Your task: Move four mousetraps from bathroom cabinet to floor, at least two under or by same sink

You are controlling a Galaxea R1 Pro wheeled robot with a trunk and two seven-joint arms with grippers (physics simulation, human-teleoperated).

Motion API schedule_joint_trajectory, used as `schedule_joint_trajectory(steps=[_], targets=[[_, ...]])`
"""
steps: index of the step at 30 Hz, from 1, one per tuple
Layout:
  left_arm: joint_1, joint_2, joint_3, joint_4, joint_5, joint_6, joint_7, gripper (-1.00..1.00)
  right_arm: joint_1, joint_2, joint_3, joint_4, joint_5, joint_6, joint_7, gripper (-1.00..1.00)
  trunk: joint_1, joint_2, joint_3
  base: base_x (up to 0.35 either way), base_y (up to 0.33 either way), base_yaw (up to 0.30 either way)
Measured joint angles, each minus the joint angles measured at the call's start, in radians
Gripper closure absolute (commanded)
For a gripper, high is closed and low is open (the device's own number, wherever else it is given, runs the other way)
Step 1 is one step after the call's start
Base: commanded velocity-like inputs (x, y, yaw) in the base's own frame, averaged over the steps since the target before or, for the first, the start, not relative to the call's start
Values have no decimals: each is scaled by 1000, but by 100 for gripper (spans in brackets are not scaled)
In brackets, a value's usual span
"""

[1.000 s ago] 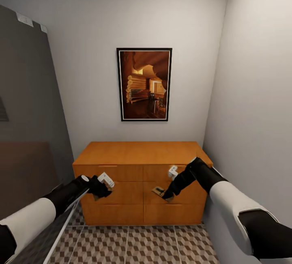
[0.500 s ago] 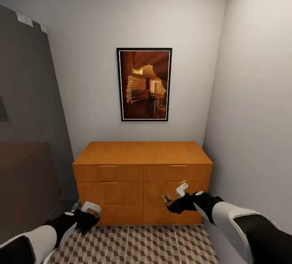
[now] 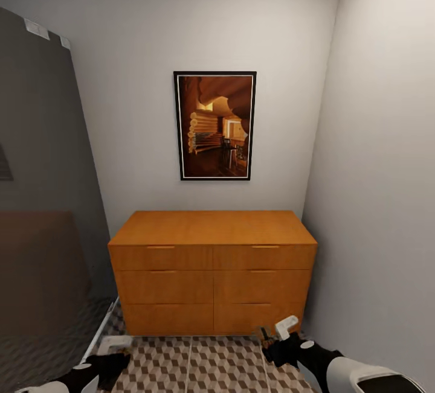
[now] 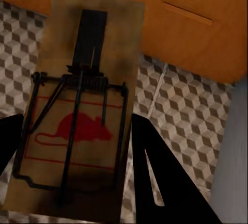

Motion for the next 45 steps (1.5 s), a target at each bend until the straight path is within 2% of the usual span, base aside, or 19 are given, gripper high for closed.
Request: schedule_joint_trajectory(steps=[5,7,8,9,10,14,19,27,32,35,38,40,41,42,45], targets=[[76,-1,0,1,28,-100,43,100,75,2,-2,0,0,-69,-97,100,0,0,0,0,0,0],[94,-1,0,1,31,-117,46,100,95,2,-3,0,-3,-87,-114,100,0,0,0,0,0,0],[109,-3,-1,1,33,-127,48,100,109,1,-3,0,-20,-97,-122,100,0,0,0,0,0,0],[123,-6,-1,1,33,-134,49,100,121,1,-2,-1,-66,-104,-128,100,0,0,0,0,0,0],[129,-7,-1,1,34,-136,49,100,124,1,1,-1,-89,-105,-128,100,0,0,0,0,0,0],[136,-6,-1,1,34,-138,50,100,129,2,3,-2,-120,-108,-130,100,0,0,0,0,0,0],[139,-8,-1,1,34,-138,50,100,130,1,3,-2,-129,-108,-137,100,0,0,0,0,0,0],[150,-14,-4,0,31,-138,47,100,131,0,2,-1,-135,-101,-209,100,0,0,0,0,0,0],[162,-55,-5,1,29,-135,45,100,143,8,3,0,-134,-99,-211,100,0,0,0,0,0,0],[171,-68,-6,1,29,-134,45,100,159,8,4,0,-130,-108,-212,100,0,0,0,0,0,0],[176,-69,-5,1,29,-140,44,100,198,7,5,0,-124,-172,-216,100,0,0,0,0,0,0],[183,-67,-5,1,30,-166,45,100,228,7,5,0,-129,-299,-220,100,0,0,0,0,0,0],[189,-68,-5,1,30,-194,46,100,246,6,5,0,-130,-376,-221,100,0,0,0,0,0,0],[210,-69,-5,1,32,-276,48,100,284,5,6,0,-131,-492,-224,100,0,0,0,0,0,0],[240,-66,-1,1,35,-389,49,100,310,3,5,0,-133,-548,-224,100,0,0,0,0,0,0]])
